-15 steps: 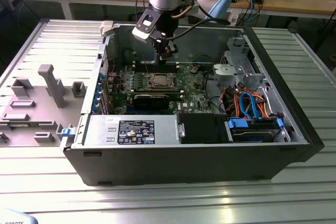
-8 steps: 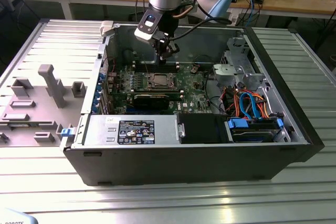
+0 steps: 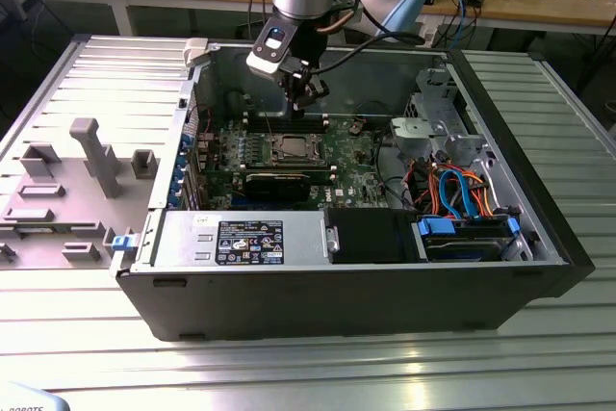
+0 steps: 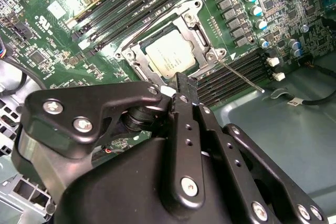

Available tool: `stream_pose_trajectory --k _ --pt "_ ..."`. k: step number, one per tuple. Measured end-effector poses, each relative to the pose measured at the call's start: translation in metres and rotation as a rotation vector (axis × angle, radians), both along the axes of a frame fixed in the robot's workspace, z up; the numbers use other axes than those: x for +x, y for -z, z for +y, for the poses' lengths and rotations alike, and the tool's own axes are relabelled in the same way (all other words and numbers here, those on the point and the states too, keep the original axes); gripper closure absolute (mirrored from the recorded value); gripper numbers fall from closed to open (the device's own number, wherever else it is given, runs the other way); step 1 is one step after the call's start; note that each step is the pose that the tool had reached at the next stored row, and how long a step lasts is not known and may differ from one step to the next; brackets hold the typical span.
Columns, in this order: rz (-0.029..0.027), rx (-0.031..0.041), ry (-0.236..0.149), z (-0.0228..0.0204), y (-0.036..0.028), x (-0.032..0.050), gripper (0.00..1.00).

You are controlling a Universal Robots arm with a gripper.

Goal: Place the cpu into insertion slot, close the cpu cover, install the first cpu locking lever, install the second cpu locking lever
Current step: 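Install the first cpu locking lever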

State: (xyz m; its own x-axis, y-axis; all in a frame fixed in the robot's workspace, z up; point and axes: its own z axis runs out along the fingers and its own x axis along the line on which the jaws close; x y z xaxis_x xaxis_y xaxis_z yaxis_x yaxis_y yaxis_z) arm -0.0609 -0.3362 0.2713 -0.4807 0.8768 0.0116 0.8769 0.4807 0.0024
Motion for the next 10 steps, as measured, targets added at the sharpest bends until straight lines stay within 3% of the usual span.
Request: stream_pose_trajectory --k 2,4,6,8,10 --pt "-0.0001 0.0001 -0.022 -0.0001 0.0000 0.0000 0.89" --pt "0.0000 -0.0001 -0.101 -0.0001 0.0001 0.0000 0.89" --pt "0.0000 0.0000 -0.138 -0.0001 0.0002 0.0000 0.89" --pt "0.0000 0.0000 -0.213 -0.0001 0.0004 0.0000 0.89" --pt "-0.0001 0.0000 -0.255 -0.0001 0.0005 0.0000 0.89"
